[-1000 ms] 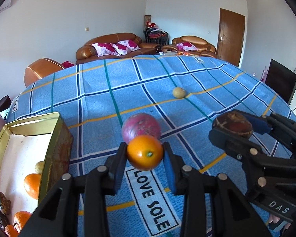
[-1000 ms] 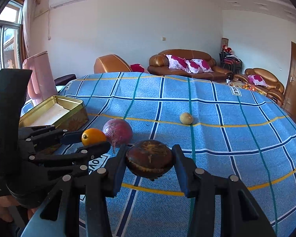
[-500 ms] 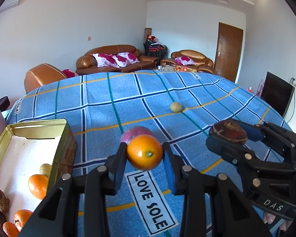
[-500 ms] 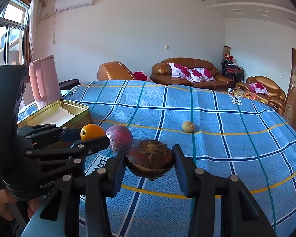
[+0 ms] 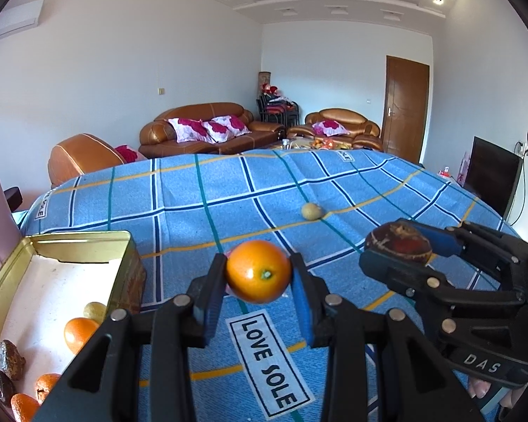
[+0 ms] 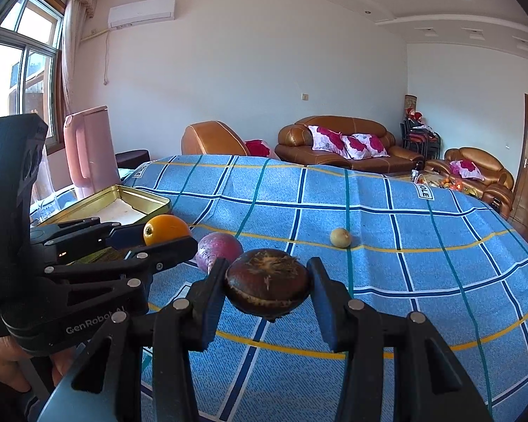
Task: Organize fruits
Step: 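Lift the orange in the left tool while the right tool carries the mangosteen toward the tray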
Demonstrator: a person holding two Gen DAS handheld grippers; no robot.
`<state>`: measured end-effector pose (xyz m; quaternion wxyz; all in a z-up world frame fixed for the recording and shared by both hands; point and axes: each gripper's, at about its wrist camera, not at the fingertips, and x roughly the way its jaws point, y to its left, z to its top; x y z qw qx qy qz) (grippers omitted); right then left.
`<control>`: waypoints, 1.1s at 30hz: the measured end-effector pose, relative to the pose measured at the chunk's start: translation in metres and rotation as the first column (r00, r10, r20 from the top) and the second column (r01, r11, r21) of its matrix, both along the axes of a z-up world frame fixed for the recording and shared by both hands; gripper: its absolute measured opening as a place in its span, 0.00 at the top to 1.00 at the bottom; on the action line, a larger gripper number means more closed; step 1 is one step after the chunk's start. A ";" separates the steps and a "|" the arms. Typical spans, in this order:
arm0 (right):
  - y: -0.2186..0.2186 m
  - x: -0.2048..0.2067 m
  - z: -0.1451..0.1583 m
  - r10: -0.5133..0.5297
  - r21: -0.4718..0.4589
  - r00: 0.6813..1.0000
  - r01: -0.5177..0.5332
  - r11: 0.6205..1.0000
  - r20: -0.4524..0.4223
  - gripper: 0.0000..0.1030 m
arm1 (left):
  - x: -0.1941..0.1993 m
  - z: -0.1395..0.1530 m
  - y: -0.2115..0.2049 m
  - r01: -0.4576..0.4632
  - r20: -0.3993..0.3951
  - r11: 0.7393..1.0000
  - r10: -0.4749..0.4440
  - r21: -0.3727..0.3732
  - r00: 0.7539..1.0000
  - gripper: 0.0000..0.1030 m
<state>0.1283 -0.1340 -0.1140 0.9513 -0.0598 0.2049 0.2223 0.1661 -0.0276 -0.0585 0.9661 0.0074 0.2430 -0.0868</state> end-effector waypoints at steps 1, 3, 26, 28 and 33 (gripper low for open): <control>0.000 0.000 0.000 0.000 0.001 1.000 0.000 1.000 0.002 0.54 | -0.001 0.000 0.000 0.000 0.007 1.000 0.000 -0.001 1.000 0.64; -0.001 -0.001 0.000 0.004 0.004 1.000 -0.004 1.000 0.010 0.54 | -0.004 0.002 0.000 -0.001 0.018 1.000 0.001 -0.003 1.000 0.64; -0.004 -0.018 0.006 0.045 0.042 0.994 -0.050 0.998 0.095 0.54 | -0.025 0.010 0.004 -0.037 0.123 0.999 0.037 0.001 0.992 0.64; -0.003 -0.019 0.006 0.052 0.044 0.993 -0.057 0.997 0.103 0.54 | -0.027 0.011 0.004 -0.038 0.131 0.999 0.037 0.003 0.991 0.64; -0.005 -0.022 0.007 0.058 0.049 0.991 -0.064 0.997 0.118 0.54 | -0.031 0.012 0.002 -0.039 0.145 0.999 0.037 0.012 0.989 0.64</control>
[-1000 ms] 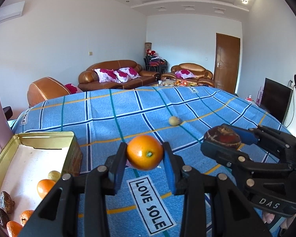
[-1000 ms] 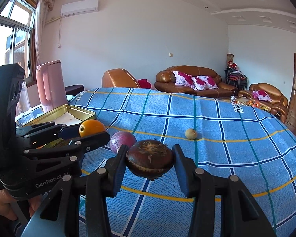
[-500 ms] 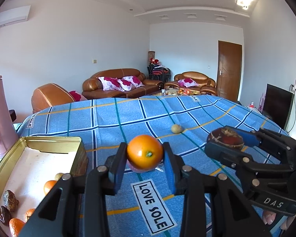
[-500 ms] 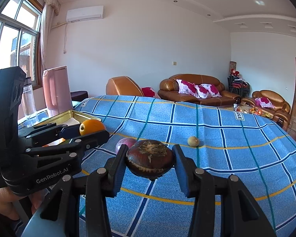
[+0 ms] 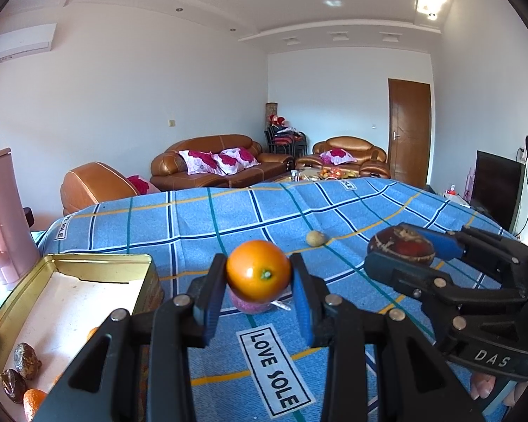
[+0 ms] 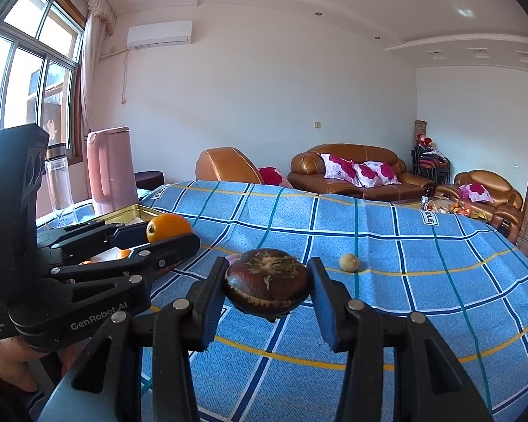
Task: Organize fruits
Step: 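Lift the orange in the left tool while the right tool carries the mangosteen toward the tray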
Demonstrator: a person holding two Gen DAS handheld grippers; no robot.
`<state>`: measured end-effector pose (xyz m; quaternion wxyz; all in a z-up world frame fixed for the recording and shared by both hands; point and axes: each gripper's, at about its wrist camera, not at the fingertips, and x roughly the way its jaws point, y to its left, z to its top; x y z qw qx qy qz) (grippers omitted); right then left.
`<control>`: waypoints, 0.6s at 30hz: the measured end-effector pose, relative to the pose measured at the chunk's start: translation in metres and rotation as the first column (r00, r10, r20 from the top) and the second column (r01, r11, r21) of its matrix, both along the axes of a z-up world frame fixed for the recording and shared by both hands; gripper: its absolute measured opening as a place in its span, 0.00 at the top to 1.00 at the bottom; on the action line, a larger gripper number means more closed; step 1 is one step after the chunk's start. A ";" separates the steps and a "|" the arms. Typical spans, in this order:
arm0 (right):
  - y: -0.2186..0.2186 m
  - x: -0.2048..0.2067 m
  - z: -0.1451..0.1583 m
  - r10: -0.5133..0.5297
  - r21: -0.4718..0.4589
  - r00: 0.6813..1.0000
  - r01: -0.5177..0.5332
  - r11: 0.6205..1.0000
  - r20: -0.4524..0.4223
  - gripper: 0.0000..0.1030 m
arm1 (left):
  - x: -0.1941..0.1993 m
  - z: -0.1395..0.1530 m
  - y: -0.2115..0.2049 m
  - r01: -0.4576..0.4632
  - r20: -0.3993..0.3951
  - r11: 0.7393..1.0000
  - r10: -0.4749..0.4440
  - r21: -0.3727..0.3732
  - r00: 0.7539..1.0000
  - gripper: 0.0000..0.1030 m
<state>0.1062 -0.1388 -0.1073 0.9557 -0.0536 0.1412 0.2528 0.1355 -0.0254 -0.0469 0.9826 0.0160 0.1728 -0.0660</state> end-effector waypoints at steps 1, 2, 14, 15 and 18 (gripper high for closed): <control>0.000 0.000 0.000 0.000 0.002 1.000 0.000 1.000 0.003 0.54 | 0.000 0.000 0.000 0.000 0.002 1.000 0.000 0.001 1.000 0.64; 0.000 -0.001 0.000 -0.001 0.002 1.000 0.001 1.000 0.004 0.54 | -0.001 0.000 -0.001 -0.001 0.003 1.000 0.001 0.001 1.000 0.64; -0.001 -0.006 0.001 0.008 0.004 1.000 -0.008 1.000 0.025 0.54 | -0.002 0.000 -0.001 -0.007 0.004 1.000 0.007 -0.001 1.000 0.64; -0.001 -0.006 0.001 0.007 0.003 1.000 -0.007 1.000 0.024 0.54 | -0.002 0.000 0.000 -0.008 0.003 1.000 0.008 -0.002 1.000 0.64; -0.001 -0.006 0.001 0.008 0.004 1.000 -0.008 1.000 0.025 0.54 | -0.003 0.001 0.000 -0.013 0.005 1.000 0.013 -0.002 1.000 0.64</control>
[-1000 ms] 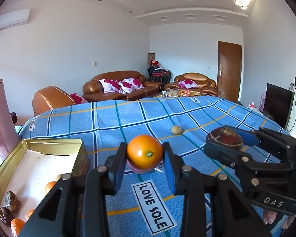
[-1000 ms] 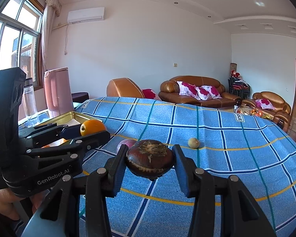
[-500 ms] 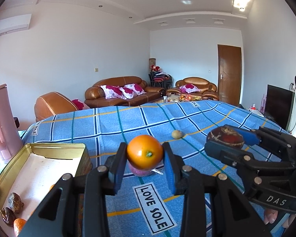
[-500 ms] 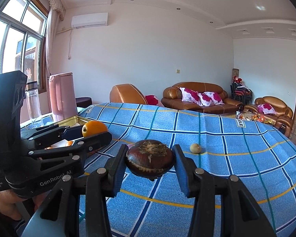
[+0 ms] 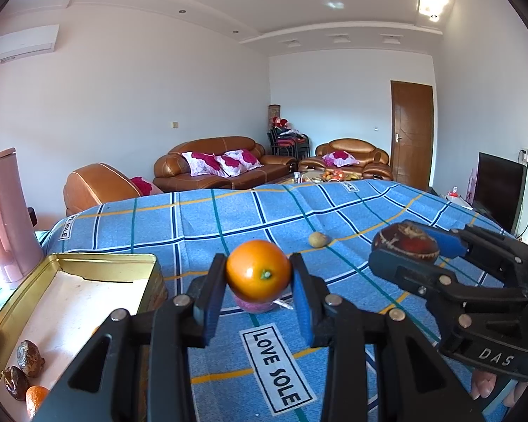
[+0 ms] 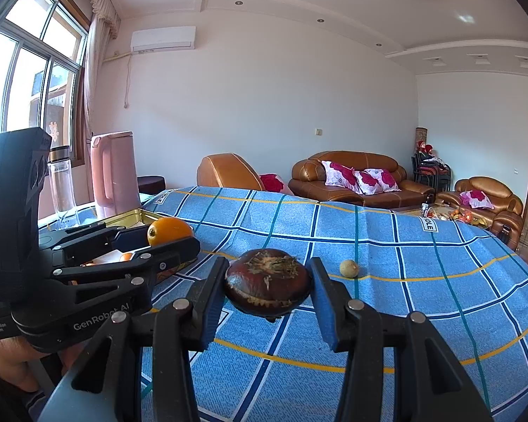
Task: Organize fruits
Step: 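Lift the orange in the left tool while the right tool carries the mangosteen toward the tray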
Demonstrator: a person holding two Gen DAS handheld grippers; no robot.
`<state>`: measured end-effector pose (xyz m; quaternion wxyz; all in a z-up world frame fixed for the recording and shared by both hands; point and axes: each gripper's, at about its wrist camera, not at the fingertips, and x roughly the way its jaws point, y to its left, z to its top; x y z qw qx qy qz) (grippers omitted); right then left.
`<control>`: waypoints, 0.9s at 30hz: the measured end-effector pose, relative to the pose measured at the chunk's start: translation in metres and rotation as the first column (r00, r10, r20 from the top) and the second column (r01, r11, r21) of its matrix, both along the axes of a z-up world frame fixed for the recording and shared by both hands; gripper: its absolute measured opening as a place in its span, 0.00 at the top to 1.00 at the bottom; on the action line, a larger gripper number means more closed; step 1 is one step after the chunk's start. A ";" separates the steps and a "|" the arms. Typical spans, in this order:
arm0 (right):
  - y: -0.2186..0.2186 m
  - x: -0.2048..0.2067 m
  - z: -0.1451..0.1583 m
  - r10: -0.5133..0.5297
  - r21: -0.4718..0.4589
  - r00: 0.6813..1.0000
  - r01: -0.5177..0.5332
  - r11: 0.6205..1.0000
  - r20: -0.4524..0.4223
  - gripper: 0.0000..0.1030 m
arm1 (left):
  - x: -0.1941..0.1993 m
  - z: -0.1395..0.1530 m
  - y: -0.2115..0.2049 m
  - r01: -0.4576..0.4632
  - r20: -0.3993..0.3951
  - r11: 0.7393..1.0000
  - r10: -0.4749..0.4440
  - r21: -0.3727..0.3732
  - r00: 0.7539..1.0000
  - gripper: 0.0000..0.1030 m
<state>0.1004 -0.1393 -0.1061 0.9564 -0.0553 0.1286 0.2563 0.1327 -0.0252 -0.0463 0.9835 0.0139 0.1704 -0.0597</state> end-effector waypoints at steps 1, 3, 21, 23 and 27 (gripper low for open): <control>0.000 0.000 0.000 0.000 0.000 1.000 0.000 1.000 0.000 0.54 | 0.000 0.000 0.001 -0.002 0.001 1.000 0.002 0.000 1.000 0.64; 0.000 0.000 0.000 0.001 0.000 1.000 -0.001 1.000 -0.002 0.54 | -0.001 0.000 0.000 -0.008 0.001 1.000 0.008 0.001 1.000 0.64; 0.011 0.004 -0.001 0.008 -0.029 1.000 -0.009 1.000 -0.027 0.54 | -0.004 -0.002 0.015 -0.061 -0.026 0.998 0.060 -0.017 0.998 0.64; 0.013 0.004 -0.002 0.017 -0.029 0.999 -0.018 0.999 -0.036 0.54 | -0.005 -0.002 0.018 -0.067 -0.033 0.997 0.067 -0.022 0.997 0.64; 0.022 0.003 -0.003 0.029 -0.045 0.999 -0.031 0.999 -0.039 0.54 | -0.009 -0.002 0.026 -0.077 -0.044 0.996 0.075 -0.035 0.996 0.64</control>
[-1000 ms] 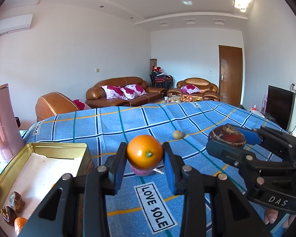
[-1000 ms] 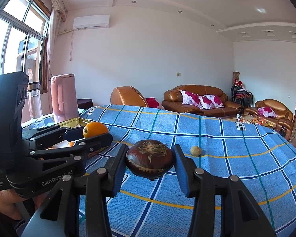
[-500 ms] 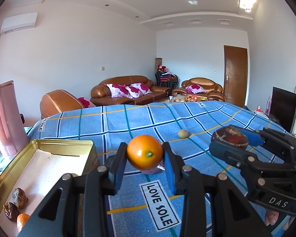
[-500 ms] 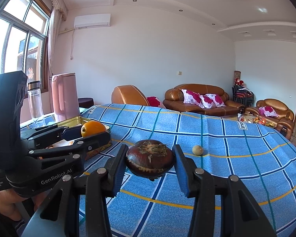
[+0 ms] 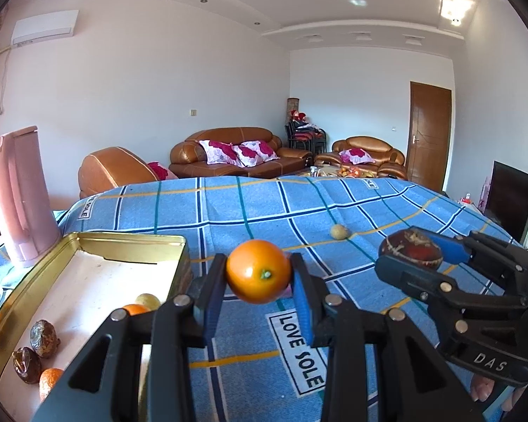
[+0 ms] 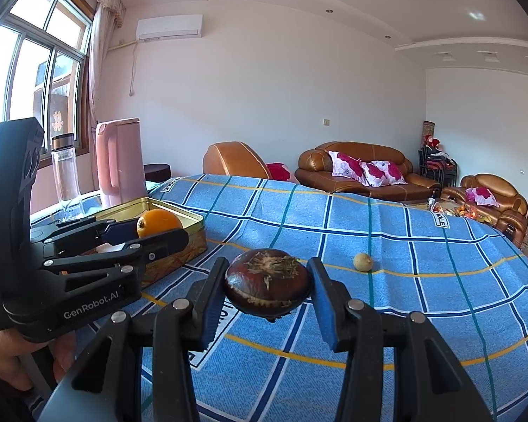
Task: Organize fruits
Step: 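Lift the orange in the left tool while the right tool carries the mangosteen toward the tray, then lower the orange into the tray with the left tool while the right tool releases the mangosteen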
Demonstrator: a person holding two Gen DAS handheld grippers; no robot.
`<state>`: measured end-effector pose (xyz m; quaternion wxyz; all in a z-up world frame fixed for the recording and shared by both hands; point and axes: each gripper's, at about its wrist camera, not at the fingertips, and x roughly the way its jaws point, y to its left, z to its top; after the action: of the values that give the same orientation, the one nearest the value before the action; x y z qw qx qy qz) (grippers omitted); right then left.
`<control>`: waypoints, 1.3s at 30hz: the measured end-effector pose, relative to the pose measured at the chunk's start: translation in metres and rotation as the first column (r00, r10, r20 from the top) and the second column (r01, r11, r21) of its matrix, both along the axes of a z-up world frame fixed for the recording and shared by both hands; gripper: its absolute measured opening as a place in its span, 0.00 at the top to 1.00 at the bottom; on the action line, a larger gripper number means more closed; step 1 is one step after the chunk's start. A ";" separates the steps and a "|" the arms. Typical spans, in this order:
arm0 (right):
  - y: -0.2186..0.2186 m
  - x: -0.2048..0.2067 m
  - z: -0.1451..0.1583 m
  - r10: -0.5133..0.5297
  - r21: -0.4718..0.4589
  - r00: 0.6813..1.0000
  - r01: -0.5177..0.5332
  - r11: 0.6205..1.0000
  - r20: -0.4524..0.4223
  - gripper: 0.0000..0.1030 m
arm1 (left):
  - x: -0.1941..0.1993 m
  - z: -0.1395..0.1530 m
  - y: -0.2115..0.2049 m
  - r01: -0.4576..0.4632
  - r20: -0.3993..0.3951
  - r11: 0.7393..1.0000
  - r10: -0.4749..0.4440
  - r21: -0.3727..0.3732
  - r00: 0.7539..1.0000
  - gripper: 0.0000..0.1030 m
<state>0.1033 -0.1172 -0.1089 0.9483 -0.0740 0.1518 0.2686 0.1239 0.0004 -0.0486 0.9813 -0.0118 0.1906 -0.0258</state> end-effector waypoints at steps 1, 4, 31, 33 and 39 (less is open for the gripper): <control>0.003 0.000 0.000 0.004 -0.003 1.000 -0.004 1.000 -0.002 0.54 | -0.001 0.000 0.002 -0.005 -0.003 1.000 0.005 0.000 1.000 0.64; 0.010 -0.003 0.000 0.019 -0.007 1.000 -0.019 1.000 -0.005 0.54 | -0.005 -0.001 0.008 -0.010 -0.006 1.000 0.010 -0.005 1.000 0.64; 0.077 -0.017 -0.001 0.146 -0.059 0.989 -0.146 0.987 -0.013 0.54 | -0.040 0.002 0.054 -0.084 -0.011 0.997 0.084 0.002 0.996 0.64; 0.080 -0.018 0.000 0.154 -0.060 0.988 -0.154 0.986 -0.013 0.54 | -0.043 0.004 0.057 -0.090 -0.009 0.996 0.090 0.002 0.996 0.64; 0.089 -0.021 0.006 0.182 -0.060 0.983 -0.181 0.982 -0.001 0.54 | -0.049 0.006 0.070 -0.124 -0.003 0.992 0.124 0.014 0.992 0.64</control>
<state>0.0819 -0.0281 -0.1033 0.9176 -0.1163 0.1504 0.3492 0.0745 0.0702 -0.0426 0.9806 -0.0171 0.1918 0.0364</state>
